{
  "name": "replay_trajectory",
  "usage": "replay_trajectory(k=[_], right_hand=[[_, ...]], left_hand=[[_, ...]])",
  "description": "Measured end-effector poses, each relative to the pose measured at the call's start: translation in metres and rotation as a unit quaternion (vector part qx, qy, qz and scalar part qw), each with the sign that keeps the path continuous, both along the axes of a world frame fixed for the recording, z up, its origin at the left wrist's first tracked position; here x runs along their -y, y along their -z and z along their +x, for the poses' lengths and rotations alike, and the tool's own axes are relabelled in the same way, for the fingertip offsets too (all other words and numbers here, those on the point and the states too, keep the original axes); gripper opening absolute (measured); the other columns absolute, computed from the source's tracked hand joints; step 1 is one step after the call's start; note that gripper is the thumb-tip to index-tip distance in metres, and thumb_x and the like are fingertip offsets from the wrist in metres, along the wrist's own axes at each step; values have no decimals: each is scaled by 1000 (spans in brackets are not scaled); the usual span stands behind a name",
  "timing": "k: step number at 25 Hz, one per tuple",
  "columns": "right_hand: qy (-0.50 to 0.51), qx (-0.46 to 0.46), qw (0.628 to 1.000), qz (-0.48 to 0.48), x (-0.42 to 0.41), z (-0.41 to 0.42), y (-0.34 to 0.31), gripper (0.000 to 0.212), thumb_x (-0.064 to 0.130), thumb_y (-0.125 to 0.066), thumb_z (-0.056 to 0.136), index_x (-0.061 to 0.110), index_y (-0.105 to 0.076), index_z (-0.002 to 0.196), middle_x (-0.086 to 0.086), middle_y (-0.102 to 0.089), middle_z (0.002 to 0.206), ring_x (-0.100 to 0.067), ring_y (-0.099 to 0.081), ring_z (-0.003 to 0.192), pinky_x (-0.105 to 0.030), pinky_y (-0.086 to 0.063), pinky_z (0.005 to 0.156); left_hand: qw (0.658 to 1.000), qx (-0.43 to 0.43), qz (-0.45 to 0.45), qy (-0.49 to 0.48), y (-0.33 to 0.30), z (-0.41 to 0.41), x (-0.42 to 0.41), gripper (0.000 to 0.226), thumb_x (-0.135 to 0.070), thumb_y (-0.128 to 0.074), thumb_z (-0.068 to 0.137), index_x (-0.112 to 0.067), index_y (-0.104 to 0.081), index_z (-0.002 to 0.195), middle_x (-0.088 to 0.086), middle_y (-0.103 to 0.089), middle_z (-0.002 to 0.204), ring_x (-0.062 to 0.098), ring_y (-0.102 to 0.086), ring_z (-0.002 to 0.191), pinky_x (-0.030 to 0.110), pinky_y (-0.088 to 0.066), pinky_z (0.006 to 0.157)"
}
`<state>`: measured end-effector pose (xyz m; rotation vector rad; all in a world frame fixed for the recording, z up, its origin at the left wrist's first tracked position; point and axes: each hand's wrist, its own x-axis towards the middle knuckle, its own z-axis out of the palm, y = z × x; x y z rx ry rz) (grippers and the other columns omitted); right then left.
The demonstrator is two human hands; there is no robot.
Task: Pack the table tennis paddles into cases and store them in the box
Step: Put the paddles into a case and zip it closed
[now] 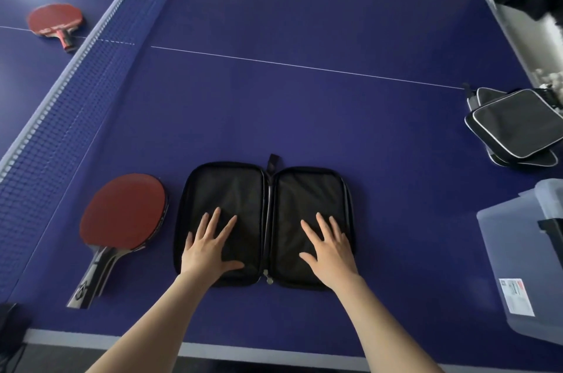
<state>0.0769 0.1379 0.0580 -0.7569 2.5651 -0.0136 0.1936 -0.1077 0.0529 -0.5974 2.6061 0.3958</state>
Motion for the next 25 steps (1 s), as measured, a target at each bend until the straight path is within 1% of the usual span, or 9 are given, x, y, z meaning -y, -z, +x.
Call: replay_trajectory(k=[6,9,12,15,16,18,21,23,25], right_hand=[[-10,-2,1000,4,-2,-1,-4,69,51,-43,95,38,-3,151,-1,4,161,-30,1,147,-46,-21,117],[-14,4,1000,7,0,-3,-6,70,49,-44,95,36,-4,151,-3,3,161,-30,1,147,-48,-23,115],[-5,14,1000,13,5,-5,-9,69,48,-46,95,35,-9,151,-3,-1,161,-31,-2,147,-52,-25,113],[18,-4,1000,-7,10,-6,-14,68,51,-46,93,30,-15,150,-5,-12,158,-29,-12,145,-50,-27,110],[27,-19,999,-23,12,-6,-16,68,51,-46,93,27,-18,150,-7,-17,157,-28,-17,143,-47,-29,109],[50,-38,995,-79,20,-4,-19,68,49,-50,92,21,-24,149,-7,-29,151,-26,-28,138,-42,-33,107],[109,-5,976,-188,47,2,-26,66,42,-56,91,14,-31,145,-7,-43,141,-25,-38,129,-38,-36,103],[152,31,957,-247,70,9,-30,64,38,-59,90,12,-35,143,-9,-45,137,-25,-39,127,-35,-34,104],[183,67,937,-289,95,17,-33,60,35,-61,89,11,-39,140,-8,-47,133,-23,-40,125,-33,-35,104]], left_hand=[[1000,9,-7,-7,-3,-2,-3,107,-68,-64,72,-46,7,149,-10,21,159,18,16,148,47,-12,120],[1000,12,5,-13,-6,-4,-4,107,-64,-67,72,-44,4,150,-8,18,160,19,15,148,50,-13,119],[999,-20,25,-33,-10,-5,-9,99,-58,-67,76,-35,-9,153,-3,3,162,22,4,149,51,-17,118],[992,-96,24,-84,-13,6,-8,85,-51,-66,81,-26,-24,151,2,-18,159,23,-17,146,43,-26,115],[987,-121,24,-99,-14,11,-6,81,-48,-67,82,-23,-30,150,3,-25,157,24,-24,144,42,-31,112],[976,-168,27,-134,-18,22,1,73,-41,-70,83,-17,-40,145,5,-39,149,26,-35,137,44,-38,104],[950,-244,22,-196,-27,37,25,62,-29,-74,81,-8,-52,135,11,-53,132,35,-48,122,48,-43,97],[932,-278,5,-234,-32,46,50,58,-25,-75,81,-4,-55,131,16,-55,126,38,-50,117,49,-43,97],[913,-288,11,-288,-36,54,79,58,-26,-73,82,-7,-53,133,16,-52,129,37,-46,121,49,-40,101]])
